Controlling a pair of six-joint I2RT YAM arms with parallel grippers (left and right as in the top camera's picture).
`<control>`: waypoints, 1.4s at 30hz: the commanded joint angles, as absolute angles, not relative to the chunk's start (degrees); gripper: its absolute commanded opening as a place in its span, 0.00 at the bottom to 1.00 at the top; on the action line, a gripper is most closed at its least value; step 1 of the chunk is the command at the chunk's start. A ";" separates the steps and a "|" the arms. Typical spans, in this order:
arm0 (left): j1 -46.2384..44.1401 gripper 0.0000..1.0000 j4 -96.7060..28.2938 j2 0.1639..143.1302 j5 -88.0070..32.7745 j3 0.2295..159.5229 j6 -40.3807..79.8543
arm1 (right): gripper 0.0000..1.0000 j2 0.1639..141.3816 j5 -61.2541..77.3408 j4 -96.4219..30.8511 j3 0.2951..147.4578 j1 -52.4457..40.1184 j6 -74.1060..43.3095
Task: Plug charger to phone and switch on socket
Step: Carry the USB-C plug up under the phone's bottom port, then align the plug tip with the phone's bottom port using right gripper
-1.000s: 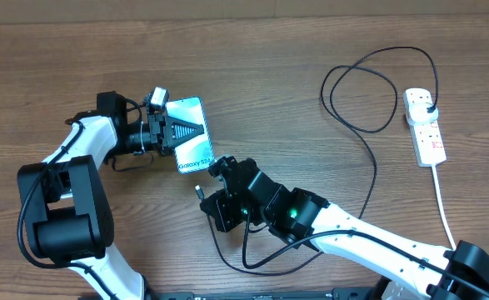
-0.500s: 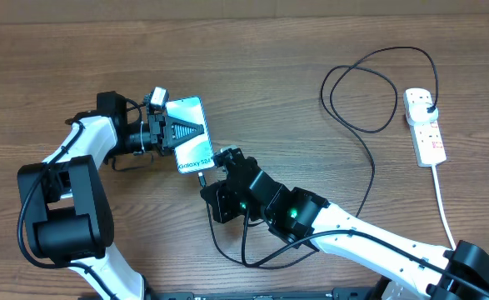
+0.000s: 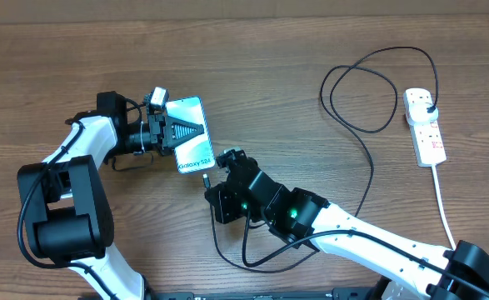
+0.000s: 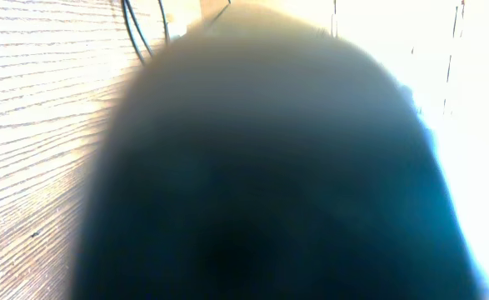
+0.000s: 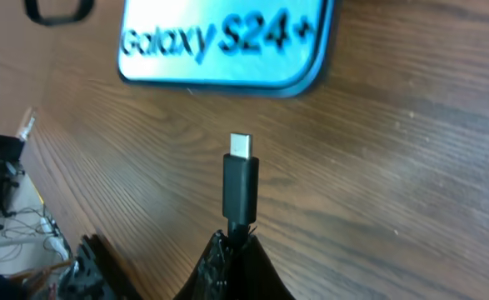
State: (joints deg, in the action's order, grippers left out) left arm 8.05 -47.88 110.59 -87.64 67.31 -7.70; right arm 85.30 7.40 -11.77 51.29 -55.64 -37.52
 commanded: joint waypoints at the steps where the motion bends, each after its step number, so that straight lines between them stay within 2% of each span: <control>1: 7.86 0.04 -47.97 108.97 -89.43 67.48 -8.62 | 0.04 85.41 9.52 -12.34 51.00 -55.92 -37.71; 15: 7.79 0.04 -48.01 108.95 -89.41 67.48 -9.23 | 0.04 85.41 13.85 -9.41 51.00 -55.92 -36.07; 42: 7.79 0.04 -51.22 108.97 -89.89 67.48 -7.27 | 0.04 85.41 6.90 -6.46 51.00 -55.88 -36.27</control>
State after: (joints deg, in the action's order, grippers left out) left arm 8.05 -50.87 110.59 -87.66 67.31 -7.46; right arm 85.30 8.38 -7.27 51.29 -55.64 -36.27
